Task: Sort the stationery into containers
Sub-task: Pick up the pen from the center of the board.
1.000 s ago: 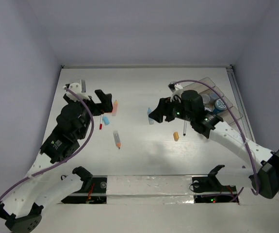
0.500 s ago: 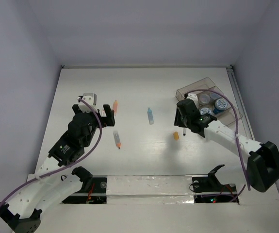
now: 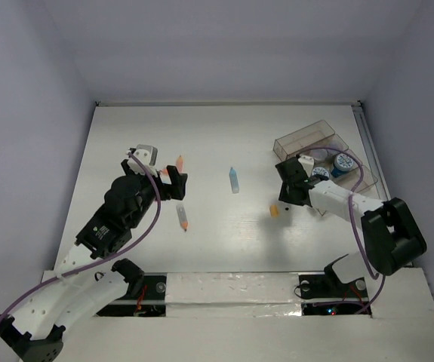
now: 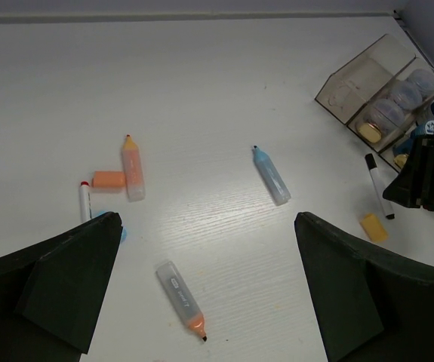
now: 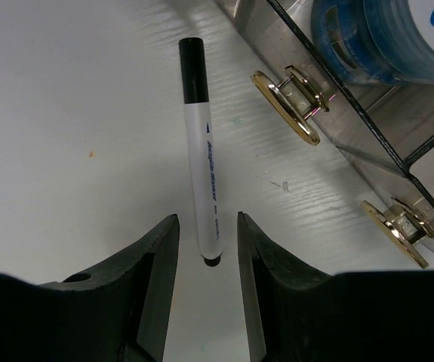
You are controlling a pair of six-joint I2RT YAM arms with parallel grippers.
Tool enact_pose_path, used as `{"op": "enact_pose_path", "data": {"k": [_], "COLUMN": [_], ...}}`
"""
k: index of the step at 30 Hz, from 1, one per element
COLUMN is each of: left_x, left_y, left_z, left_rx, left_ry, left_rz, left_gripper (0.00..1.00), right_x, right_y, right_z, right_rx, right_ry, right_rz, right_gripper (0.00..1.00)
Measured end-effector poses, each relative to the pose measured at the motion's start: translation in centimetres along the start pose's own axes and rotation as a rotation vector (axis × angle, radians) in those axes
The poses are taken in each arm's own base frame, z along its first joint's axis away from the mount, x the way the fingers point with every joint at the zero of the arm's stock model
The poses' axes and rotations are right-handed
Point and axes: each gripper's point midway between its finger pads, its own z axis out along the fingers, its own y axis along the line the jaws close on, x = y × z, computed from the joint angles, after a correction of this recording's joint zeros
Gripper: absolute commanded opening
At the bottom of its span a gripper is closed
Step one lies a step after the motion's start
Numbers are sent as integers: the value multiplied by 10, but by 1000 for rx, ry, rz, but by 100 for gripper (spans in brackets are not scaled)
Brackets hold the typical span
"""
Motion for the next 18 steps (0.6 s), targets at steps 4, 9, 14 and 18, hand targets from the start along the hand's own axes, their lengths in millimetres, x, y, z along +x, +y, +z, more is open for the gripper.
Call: {"op": "enact_pose_path", "data": {"k": [4, 9, 14, 18], "left_x": [2, 2, 1, 1], "left_y": [-2, -4, -1, -1], "left_z": [0, 1, 2, 2], "left_rx": [15, 23, 17, 15], "left_ry": [7, 8, 5, 4], "left_rz": [3, 3, 1, 3], "left_gripper": [99, 99, 99, 99], "right_x": [8, 12, 7, 5], "right_y": [-4, -1, 6, 8], "right_z": [14, 24, 28, 29], "right_rx": [29, 29, 6, -6], "right_ry": [31, 45, 27, 22], "right_rz": [6, 11, 19, 21], "right_gripper": [41, 32, 17, 0]}}
